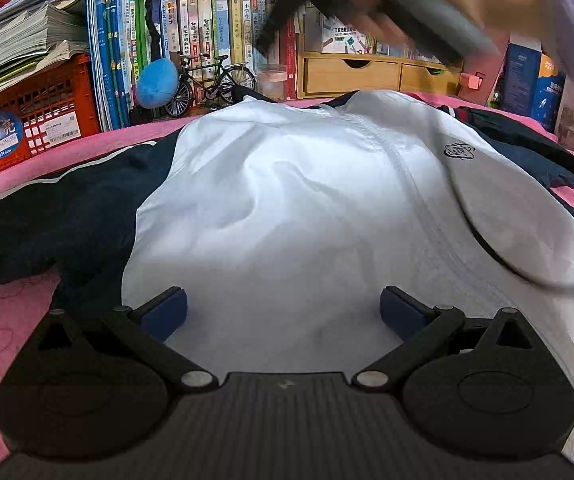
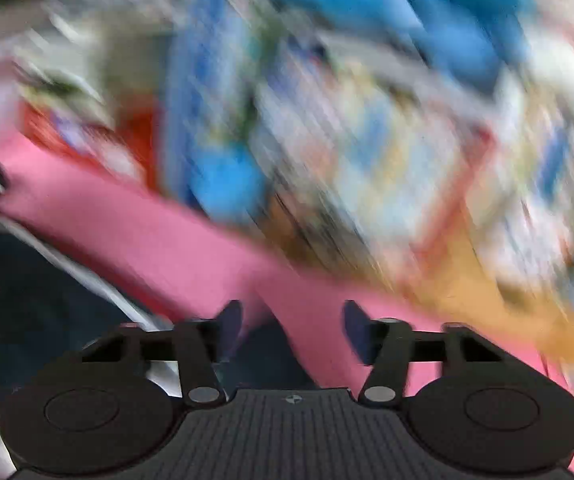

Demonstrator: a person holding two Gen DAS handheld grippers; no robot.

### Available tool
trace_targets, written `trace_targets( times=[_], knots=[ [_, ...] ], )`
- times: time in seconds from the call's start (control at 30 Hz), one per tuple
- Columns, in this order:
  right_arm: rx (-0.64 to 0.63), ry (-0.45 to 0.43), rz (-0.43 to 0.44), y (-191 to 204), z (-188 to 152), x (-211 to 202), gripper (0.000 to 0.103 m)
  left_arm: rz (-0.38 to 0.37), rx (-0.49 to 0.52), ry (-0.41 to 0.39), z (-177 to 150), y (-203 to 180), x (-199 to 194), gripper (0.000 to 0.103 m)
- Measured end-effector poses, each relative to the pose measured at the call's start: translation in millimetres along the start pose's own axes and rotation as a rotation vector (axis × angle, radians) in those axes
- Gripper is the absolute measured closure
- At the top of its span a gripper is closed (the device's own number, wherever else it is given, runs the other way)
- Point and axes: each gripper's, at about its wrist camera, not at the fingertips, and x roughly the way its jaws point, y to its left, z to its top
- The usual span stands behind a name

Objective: Fold clothes

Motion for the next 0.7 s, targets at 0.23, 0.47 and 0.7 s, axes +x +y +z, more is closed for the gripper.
trace_targets(
  times=[0.23, 0.47, 0.7],
  knots=[
    [-0.151, 0.079, 0.259, -1.9, -108.8, -29.6, 0.06, 0.07, -0.025, 0.01, 4.5, 19.9, -15.7, 0.0],
    [0.018, -0.123, 0.1, -88.7, -91.4, -67.3, 0.016, 0.065, -0.077, -0.062, 66.9, 75.3, -31.8, 0.0],
    [0.244, 0.098, 0.156, -142.4, -127.6, 1.6, 0.014, 0.066, 0.124, -0.003, 131.1, 89.7, 71.3, 0.0]
  ],
)
